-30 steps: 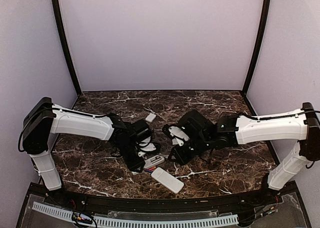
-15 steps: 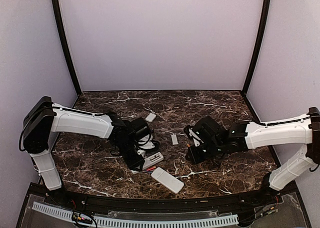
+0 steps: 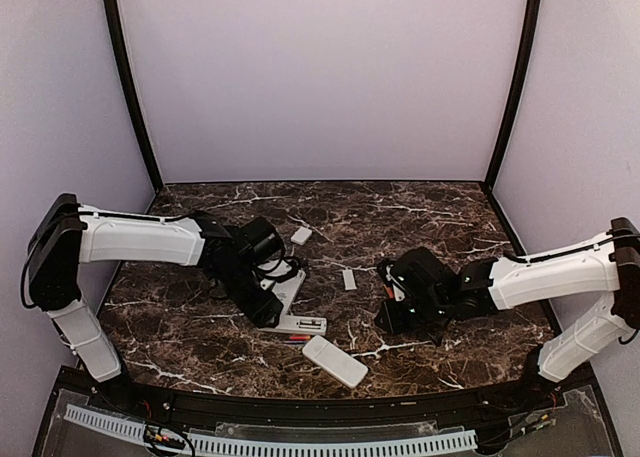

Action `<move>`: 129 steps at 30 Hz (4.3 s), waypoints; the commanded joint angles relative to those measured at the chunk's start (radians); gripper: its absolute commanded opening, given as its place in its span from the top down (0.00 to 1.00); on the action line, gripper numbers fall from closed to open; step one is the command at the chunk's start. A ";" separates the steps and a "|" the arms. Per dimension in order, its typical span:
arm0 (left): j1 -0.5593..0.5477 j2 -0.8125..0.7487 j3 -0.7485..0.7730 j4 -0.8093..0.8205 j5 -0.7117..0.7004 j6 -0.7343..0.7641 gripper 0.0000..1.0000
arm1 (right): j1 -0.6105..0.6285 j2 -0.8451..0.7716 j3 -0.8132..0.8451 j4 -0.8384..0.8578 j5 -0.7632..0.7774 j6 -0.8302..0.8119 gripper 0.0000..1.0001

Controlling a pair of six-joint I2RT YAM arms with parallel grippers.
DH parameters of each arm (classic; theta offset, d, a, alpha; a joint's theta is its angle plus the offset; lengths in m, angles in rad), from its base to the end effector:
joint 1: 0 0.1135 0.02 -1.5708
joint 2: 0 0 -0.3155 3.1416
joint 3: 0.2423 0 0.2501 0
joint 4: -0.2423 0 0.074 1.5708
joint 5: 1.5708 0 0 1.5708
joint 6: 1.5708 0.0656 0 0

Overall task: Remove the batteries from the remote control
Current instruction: Place the screwdriver at the center of the board, then pick up the remote control from the center of the board, then remove the battery cover from the remote control, then place the remote control without the battery cover at the center of the board.

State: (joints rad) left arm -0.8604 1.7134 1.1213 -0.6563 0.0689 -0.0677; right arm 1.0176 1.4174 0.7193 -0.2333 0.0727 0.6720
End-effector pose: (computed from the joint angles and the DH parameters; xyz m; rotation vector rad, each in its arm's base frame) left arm 0.2209 -0.2637 0.2078 1.1225 2.6404 -0.2972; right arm 0.1509 0.2354 0.2033 -0.4169 2.5708 0.5819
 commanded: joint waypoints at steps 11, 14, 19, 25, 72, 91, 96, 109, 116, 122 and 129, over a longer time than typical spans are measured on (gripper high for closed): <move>0.000 -0.287 -0.042 0.266 0.148 -0.292 0.25 | -0.005 0.019 -0.049 0.054 0.030 0.026 0.39; 0.000 -0.307 -0.057 0.327 0.190 -0.340 0.25 | -0.004 0.005 -0.049 0.051 0.017 -0.002 0.32; 0.001 -0.323 -0.082 0.352 0.190 -0.398 0.25 | 0.081 -0.024 -0.024 0.065 0.011 -0.091 0.24; 0.001 -0.359 -0.165 0.427 0.198 -0.488 0.25 | 0.199 0.061 0.056 0.046 0.037 -0.127 0.20; -0.079 -0.084 -0.152 0.558 0.452 -0.559 0.30 | 0.374 0.137 0.201 -0.026 0.183 -0.210 0.76; -0.078 -0.136 -0.198 0.475 0.369 -0.531 0.73 | 0.376 0.088 0.180 -0.042 0.207 -0.207 0.77; -0.077 -0.141 -0.209 0.501 0.400 -0.548 0.80 | 0.376 0.081 0.169 -0.040 0.206 -0.198 0.77; 0.022 -0.246 -0.328 0.653 0.525 -0.668 1.00 | 0.377 0.079 0.137 -0.029 0.217 -0.174 0.79; 0.099 -0.372 -0.295 0.345 0.251 -0.490 1.00 | 0.376 0.092 0.133 -0.030 0.228 -0.163 0.80; 0.173 -0.363 -0.308 0.206 -0.018 -0.437 1.00 | 0.375 0.106 0.141 -0.029 0.231 -0.161 0.79; 0.193 -0.327 -0.335 0.213 -0.042 -0.461 0.77 | 0.375 0.132 0.144 -0.017 0.201 -0.174 0.80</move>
State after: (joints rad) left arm -0.6712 1.3739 0.8085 -0.3901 0.0818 -0.5381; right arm 1.3872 1.5299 0.8631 -0.2901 0.2821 0.5003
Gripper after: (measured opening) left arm 0.107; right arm 0.506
